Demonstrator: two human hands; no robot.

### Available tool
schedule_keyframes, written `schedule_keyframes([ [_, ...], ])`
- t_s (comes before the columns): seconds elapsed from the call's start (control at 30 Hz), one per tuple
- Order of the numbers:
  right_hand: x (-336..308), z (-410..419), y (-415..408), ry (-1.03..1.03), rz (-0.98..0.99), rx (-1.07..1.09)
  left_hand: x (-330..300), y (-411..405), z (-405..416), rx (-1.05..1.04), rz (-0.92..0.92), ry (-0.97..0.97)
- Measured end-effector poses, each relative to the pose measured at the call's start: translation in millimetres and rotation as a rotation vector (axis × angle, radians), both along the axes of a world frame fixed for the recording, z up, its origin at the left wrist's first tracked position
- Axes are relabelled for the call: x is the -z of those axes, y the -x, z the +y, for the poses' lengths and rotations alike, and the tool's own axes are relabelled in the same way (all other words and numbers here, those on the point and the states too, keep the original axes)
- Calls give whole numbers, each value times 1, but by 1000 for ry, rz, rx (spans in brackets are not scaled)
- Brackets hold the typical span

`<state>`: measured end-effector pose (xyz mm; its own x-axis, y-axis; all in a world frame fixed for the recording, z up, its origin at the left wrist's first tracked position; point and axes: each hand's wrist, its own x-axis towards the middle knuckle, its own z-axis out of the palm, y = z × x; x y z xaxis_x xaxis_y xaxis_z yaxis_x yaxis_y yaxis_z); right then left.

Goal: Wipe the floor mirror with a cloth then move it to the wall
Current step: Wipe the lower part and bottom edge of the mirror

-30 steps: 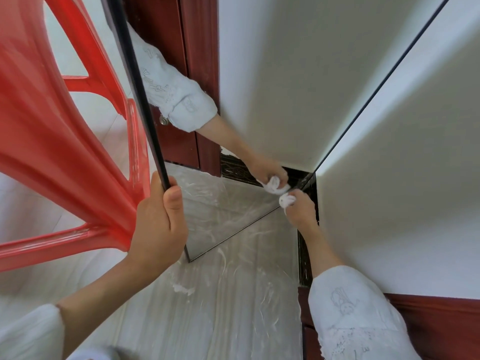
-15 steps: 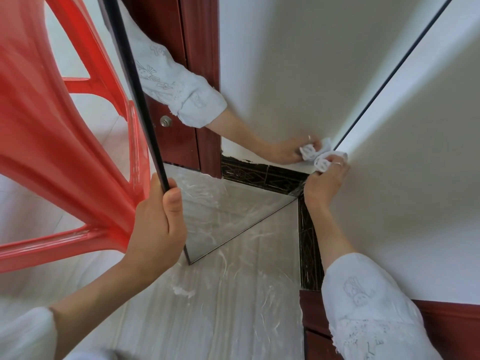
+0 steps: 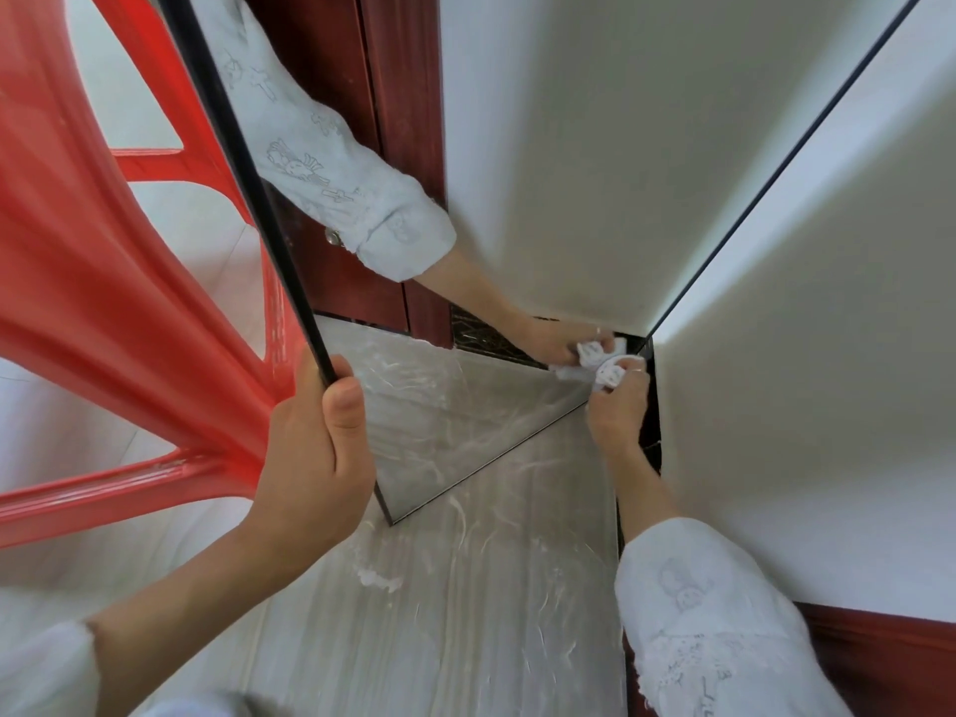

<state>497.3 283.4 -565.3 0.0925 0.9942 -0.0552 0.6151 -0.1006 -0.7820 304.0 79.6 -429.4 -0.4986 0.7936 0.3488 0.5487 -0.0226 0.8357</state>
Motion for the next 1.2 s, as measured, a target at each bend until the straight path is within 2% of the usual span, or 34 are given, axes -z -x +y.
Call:
schedule_keyframes([
  [0.17,16,-35,-15,385,-220,-395,-1,-1,0,12,-9,6],
  [0.2,19,-34,-21,437,-243,-415,-1,0,0,12,-9,10],
  [0.23,11,-31,-21,500,-351,-443,-1,0,0,8,-10,10],
  [0.27,6,-27,-20,460,-440,-337,-1,0,0,2,-7,13],
  [0.3,2,-25,-21,356,-372,-135,-1,0,0,-4,-10,16],
  [0.33,-7,-23,-21,254,-284,-43,-1,-1,-1,-8,-18,16],
  [0.43,-28,-9,-14,38,4,109,-2,-1,-2,-12,-34,19],
  [0.5,-41,6,-8,-73,53,195,-4,-1,-1,-10,-42,23],
  [0.6,-59,13,9,-196,15,183,-6,-1,-1,-10,-46,34],
  [0.67,-54,2,19,-202,-8,149,-6,-1,-2,-10,-55,37],
  [0.77,-36,-35,34,-166,108,99,-6,0,-2,-15,-54,37],
  [0.83,-21,-65,37,-109,115,-9,-6,-1,-2,-13,-52,38],
  [0.93,-4,-94,33,-79,-16,-282,-6,0,-2,2,-54,38],
  [1.0,-5,-97,22,-21,-78,-385,-6,0,-2,15,-37,39],
  [1.07,-16,-87,11,85,-147,-331,-6,-1,-3,25,-34,37],
  [1.13,-20,-66,-4,81,-186,-168,-5,-1,-4,26,-27,23],
  [1.2,-21,-38,-16,43,-135,5,-5,-2,-4,28,-24,10],
])
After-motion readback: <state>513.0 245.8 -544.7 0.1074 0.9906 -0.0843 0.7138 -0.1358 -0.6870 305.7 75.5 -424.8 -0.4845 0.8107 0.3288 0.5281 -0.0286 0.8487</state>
